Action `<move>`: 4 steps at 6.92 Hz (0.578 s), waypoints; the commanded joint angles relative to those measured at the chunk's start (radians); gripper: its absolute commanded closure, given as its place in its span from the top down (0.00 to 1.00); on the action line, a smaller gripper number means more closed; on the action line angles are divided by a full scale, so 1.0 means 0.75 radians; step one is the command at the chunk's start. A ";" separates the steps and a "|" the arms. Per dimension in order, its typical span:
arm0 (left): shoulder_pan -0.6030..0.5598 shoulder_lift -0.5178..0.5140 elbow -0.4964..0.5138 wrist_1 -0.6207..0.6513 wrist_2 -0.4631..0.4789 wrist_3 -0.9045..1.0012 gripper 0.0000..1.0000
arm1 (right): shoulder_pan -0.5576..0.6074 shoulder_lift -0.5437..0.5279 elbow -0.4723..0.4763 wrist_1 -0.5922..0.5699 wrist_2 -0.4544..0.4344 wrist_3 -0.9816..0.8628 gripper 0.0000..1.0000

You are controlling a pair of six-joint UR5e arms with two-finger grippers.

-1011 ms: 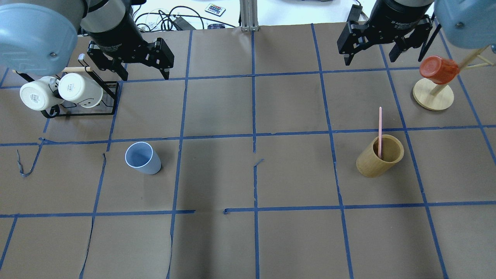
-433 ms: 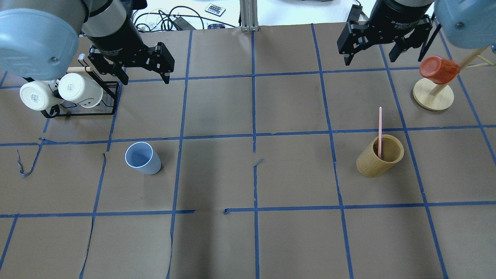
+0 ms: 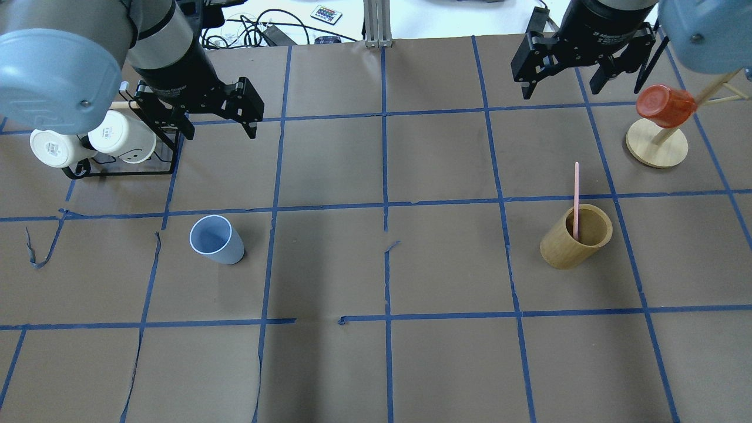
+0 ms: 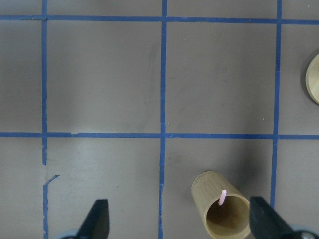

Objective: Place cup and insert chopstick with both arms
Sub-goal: 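Lower the left gripper onto the light blue cup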

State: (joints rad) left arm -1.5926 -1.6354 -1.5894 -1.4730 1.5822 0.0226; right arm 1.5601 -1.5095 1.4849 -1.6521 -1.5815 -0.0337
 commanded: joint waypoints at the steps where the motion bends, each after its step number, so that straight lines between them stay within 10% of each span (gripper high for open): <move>1: 0.098 0.041 -0.152 0.013 0.001 0.119 1.00 | 0.000 0.000 0.000 0.000 0.000 0.000 1.00; 4: 0.389 0.006 -0.410 0.247 -0.007 0.446 1.00 | 0.000 0.004 0.002 0.000 0.000 -0.002 1.00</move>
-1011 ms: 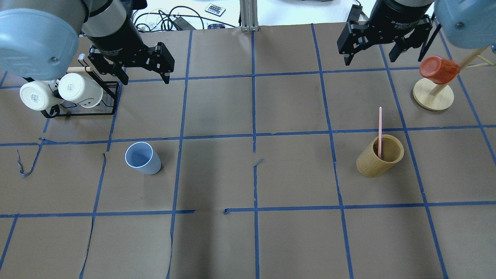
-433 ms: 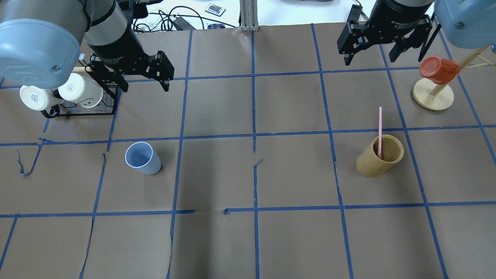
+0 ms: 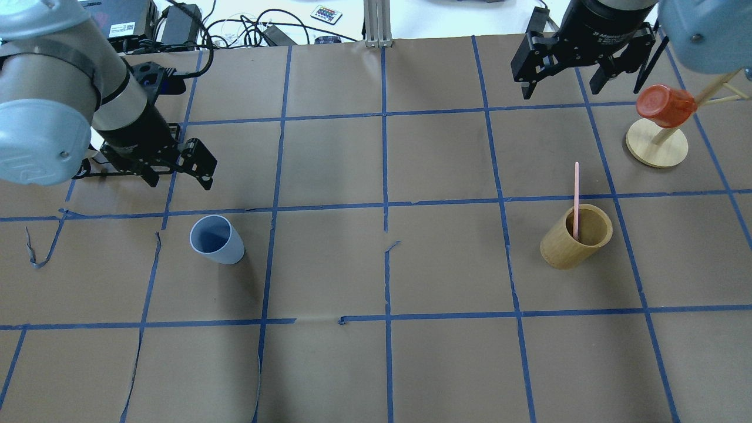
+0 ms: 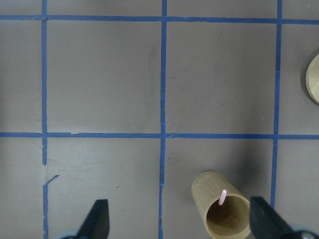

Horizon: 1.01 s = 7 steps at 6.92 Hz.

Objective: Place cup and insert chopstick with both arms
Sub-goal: 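Lower the left gripper onto the light blue cup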

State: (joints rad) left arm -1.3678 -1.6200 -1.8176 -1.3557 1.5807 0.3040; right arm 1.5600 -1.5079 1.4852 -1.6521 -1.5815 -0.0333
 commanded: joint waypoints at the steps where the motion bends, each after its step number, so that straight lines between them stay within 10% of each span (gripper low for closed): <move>1: 0.091 -0.012 -0.190 0.126 -0.003 0.069 1.00 | 0.000 0.002 0.000 0.000 0.002 -0.003 1.00; 7: 0.093 -0.104 -0.329 0.359 -0.013 0.073 0.77 | 0.000 0.000 0.002 0.000 0.000 -0.003 1.00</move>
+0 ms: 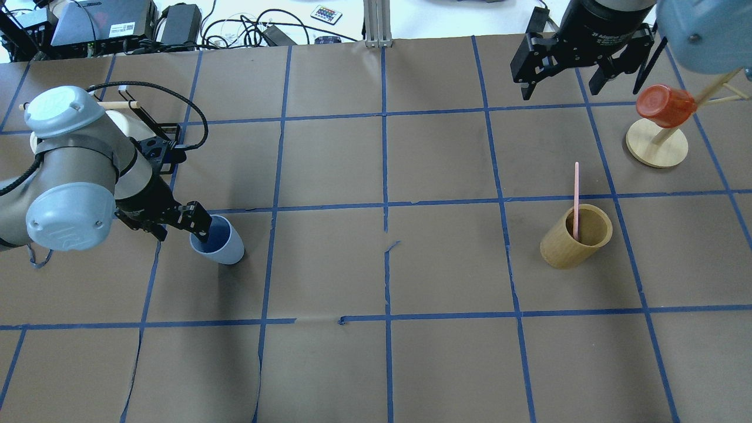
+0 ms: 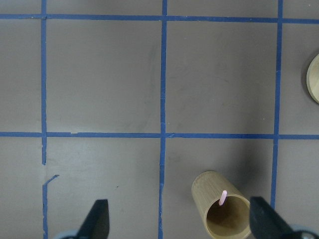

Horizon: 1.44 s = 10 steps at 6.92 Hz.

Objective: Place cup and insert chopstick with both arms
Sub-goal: 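Grasp the light blue cup with the left gripper and carry it toward the table center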

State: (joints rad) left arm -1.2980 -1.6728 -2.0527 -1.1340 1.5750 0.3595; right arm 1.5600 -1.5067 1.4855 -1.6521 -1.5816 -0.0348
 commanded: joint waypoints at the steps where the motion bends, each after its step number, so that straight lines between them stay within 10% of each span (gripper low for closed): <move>1: -0.002 -0.050 -0.018 0.112 -0.008 -0.001 0.64 | 0.000 -0.002 0.001 0.000 0.000 0.001 1.00; 3: -0.004 -0.054 -0.018 0.109 -0.008 -0.052 0.00 | 0.000 0.000 0.001 0.000 0.000 -0.001 1.00; 7: -0.077 0.035 0.035 -0.096 -0.227 -0.224 0.00 | 0.000 -0.002 0.003 0.000 -0.002 -0.003 1.00; 10: -0.650 0.026 0.194 -0.112 -0.207 -0.935 0.00 | -0.024 0.005 0.042 -0.018 0.000 -0.109 1.00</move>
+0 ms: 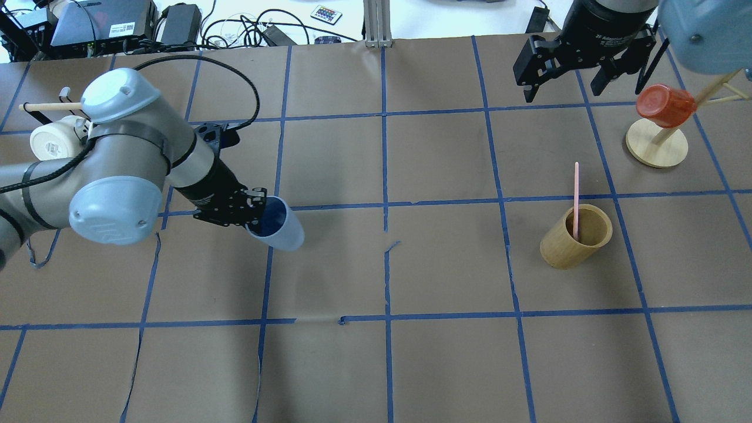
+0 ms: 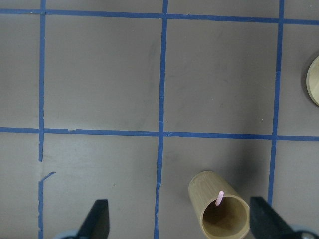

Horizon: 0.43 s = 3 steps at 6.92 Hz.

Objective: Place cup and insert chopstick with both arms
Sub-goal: 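Grasp the light blue cup with the left gripper and carry it toward the table center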

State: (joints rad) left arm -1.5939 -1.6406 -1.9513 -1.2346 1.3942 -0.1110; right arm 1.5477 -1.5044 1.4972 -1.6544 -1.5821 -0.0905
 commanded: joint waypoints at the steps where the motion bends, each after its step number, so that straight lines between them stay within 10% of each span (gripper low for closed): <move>1: -0.365 -0.060 0.070 0.105 0.039 -0.425 0.00 | -0.020 0.004 0.043 -0.017 0.001 -0.077 1.00; 3: -0.468 -0.121 0.049 0.195 0.045 -0.490 0.00 | -0.096 0.004 0.108 -0.050 0.017 -0.263 1.00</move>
State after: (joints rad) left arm -1.8879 -1.7058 -1.9078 -1.1391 1.4227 -0.4476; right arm 1.5045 -1.5020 1.5468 -1.6736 -1.5748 -0.2154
